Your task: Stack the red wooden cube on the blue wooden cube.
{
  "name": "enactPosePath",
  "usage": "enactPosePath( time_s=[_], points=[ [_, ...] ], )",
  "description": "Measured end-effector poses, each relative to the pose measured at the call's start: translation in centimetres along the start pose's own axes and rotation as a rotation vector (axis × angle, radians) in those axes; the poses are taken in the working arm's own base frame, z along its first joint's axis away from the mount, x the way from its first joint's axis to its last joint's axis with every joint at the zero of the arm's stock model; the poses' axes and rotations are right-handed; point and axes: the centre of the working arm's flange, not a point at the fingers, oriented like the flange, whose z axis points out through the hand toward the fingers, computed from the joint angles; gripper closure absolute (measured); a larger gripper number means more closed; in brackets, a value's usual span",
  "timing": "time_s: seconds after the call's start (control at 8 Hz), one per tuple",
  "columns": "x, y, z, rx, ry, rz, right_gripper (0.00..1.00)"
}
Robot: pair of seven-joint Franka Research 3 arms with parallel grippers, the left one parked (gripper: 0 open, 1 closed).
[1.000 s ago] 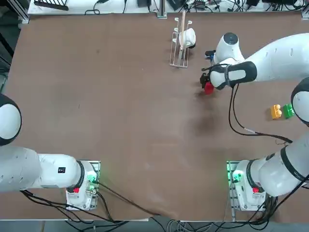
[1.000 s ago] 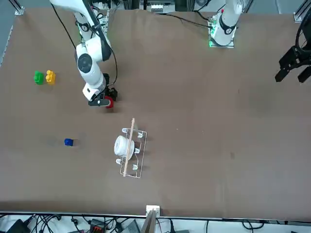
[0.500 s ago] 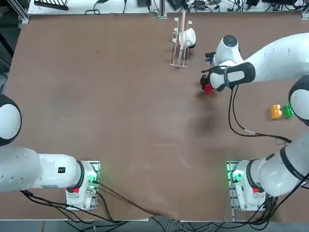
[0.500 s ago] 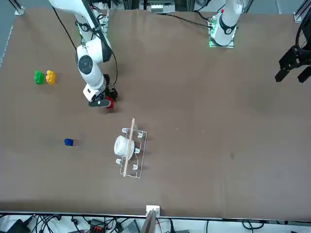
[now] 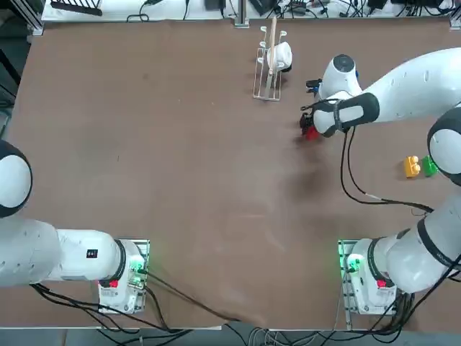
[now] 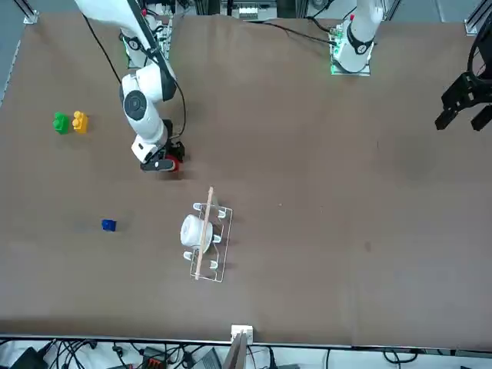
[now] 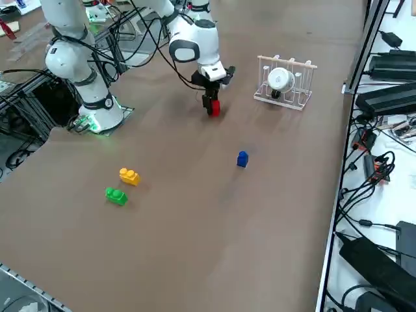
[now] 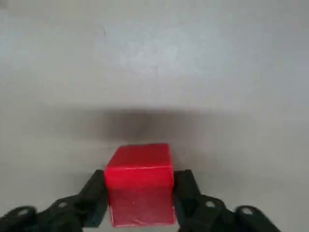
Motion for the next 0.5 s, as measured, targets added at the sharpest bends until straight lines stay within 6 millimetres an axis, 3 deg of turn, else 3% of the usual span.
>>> enactPosePath(
  time_s=[0.25,0.5],
  points=[
    [0.3,0.5,-0.3,0.001,0.007,0.001,0.3],
    [1.0,0.4,-1.8,0.011,0.041,-0.003,0.3]
  ],
)
